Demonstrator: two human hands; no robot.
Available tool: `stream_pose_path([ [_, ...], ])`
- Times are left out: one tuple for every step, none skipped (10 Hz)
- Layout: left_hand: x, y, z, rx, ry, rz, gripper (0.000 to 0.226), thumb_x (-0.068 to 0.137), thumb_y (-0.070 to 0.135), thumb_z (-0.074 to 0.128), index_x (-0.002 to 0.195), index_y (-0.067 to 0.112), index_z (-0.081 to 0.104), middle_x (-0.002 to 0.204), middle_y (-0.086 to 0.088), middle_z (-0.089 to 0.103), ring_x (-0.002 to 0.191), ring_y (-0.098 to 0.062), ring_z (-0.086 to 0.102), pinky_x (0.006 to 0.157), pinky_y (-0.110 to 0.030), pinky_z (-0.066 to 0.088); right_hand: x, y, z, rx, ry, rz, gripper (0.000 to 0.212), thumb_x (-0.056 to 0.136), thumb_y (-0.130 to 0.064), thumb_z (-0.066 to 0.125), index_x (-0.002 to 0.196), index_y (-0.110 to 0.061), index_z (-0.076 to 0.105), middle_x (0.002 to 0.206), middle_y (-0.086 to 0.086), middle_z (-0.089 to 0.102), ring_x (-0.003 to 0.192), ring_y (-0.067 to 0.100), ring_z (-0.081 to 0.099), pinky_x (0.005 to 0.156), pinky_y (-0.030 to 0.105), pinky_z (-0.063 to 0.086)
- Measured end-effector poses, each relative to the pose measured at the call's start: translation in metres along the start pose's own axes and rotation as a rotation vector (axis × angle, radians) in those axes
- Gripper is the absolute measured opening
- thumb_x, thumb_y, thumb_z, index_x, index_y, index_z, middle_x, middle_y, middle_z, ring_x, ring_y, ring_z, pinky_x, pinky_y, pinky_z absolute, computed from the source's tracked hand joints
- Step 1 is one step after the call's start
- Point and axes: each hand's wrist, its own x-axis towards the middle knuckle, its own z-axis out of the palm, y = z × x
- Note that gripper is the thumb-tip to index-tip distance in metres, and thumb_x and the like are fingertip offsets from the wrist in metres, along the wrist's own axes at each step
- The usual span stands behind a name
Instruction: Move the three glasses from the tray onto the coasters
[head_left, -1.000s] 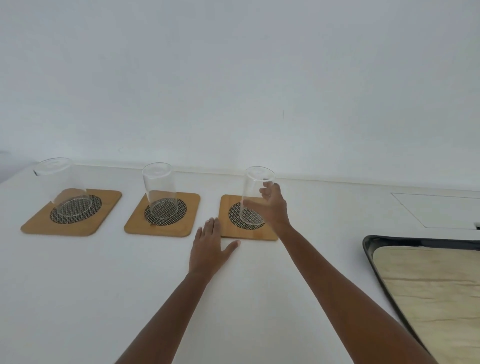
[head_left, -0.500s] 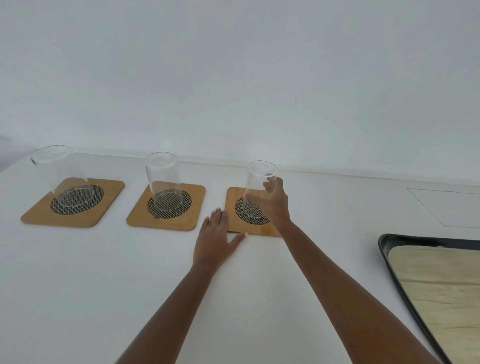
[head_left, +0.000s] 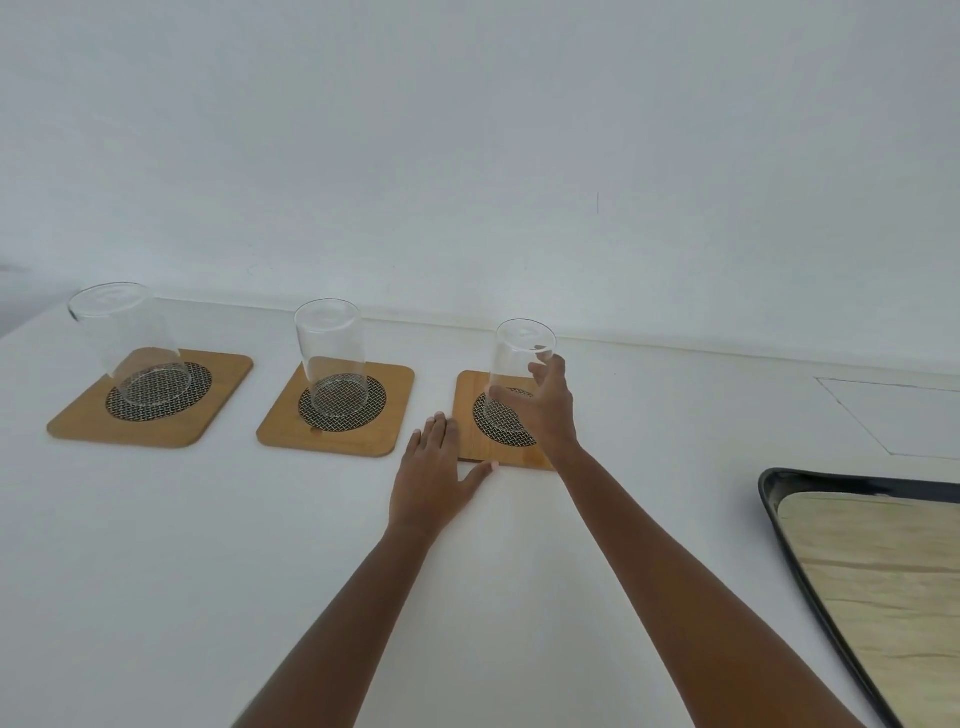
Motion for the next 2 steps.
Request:
stream_pose_path([
  [-0.003,0.003,-0.002,-0.009,0.002,-0.006,0.072,0.088,0.049,0.047,0.137,0.001,0.025,0.150,-0.017,0.027,0.142,-0.024,0.018,0.116,-0.035,0.012,-0.008,-0.002,-0.003,0.020,-0.021,0.061,0.092,0.066,-0.021,0.081,0.138,-0.009,0.024,0.142,0.015,0.038,0.133,0.023,0.035,0.095,0.021,0.028],
  [-0.006,0.002,-0.001,0.001,0.010,-0.012,0.074,0.089,0.049,0.045,0.140,0.001,0.020,0.151,-0.016,0.026,0.142,-0.024,0.018,0.116,-0.034,0.012,-0.030,0.009,-0.004,-0.060,0.067,-0.010,0.090,0.069,-0.025,0.078,0.139,-0.007,0.025,0.141,0.012,0.038,0.132,0.024,0.036,0.100,0.024,0.030],
])
